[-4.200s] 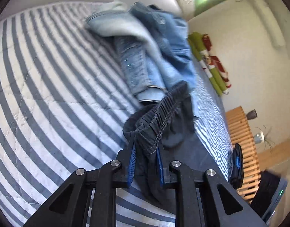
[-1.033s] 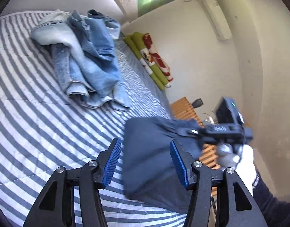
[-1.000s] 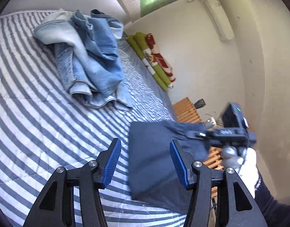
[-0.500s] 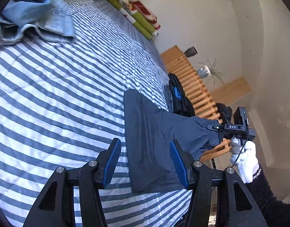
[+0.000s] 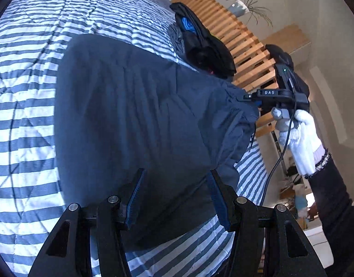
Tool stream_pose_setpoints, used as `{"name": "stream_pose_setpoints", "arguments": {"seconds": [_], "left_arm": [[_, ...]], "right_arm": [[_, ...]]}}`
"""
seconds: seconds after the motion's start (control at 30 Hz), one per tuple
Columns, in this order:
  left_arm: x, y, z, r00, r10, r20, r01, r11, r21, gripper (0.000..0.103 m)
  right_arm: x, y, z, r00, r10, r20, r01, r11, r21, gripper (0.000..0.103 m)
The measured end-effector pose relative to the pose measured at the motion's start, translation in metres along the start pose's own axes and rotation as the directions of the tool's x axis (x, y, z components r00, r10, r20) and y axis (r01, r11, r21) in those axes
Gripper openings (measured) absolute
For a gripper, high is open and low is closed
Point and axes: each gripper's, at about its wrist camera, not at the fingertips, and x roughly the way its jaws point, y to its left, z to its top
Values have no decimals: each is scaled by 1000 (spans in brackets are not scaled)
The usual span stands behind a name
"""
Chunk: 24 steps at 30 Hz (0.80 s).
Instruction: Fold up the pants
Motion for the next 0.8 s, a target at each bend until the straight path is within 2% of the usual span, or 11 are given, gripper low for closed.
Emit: {"name": "stream_pose_setpoints", "arguments": {"seconds": [0.03,0.13,0.2,0.27,0.37,0.4,0.47,0.57,0.67,0.8], "left_arm": [[5,-3,-1,1000,8,-14,-8,1000,10,57],[16,-5,-3,999,32,-39,-31,999,17,57],[21,-7,-3,998,37,-44,-37,999,13,57],[19,-8,-2,998,40,-42,-39,999,15,57],[22,-10,0,998,52,-40,-51,999,16,57],[21,-8,-2,998,54,-41,-54,998,15,57],[21,-9,-2,997,59,-42,-58,998,15,57],[25,-14,0,997,69,-43,-69,997,24,57],[27,-14,0,996,77,-45,-76,997,30,57],[34,-15,-1,995,87,-52,-84,996,41,59]], "right_arm": [[-3,-9,0,1000,8,15,-9,1000,21,32],[-22,-42,-4,993,71,97,-81,992,102,35],[-39,-66,-13,984,69,167,-99,979,177,36],[-50,-71,-27,979,89,186,-122,977,174,36],[-47,-65,-51,977,158,140,-178,974,142,36],[-40,-63,-60,972,210,106,-224,963,147,36],[-28,-55,-71,964,261,60,-267,950,164,36],[-4,-49,-80,967,255,0,-249,948,197,36],[12,-53,-81,942,334,-9,-320,908,271,36],[15,-47,-82,948,316,-27,-297,916,270,36]]}}
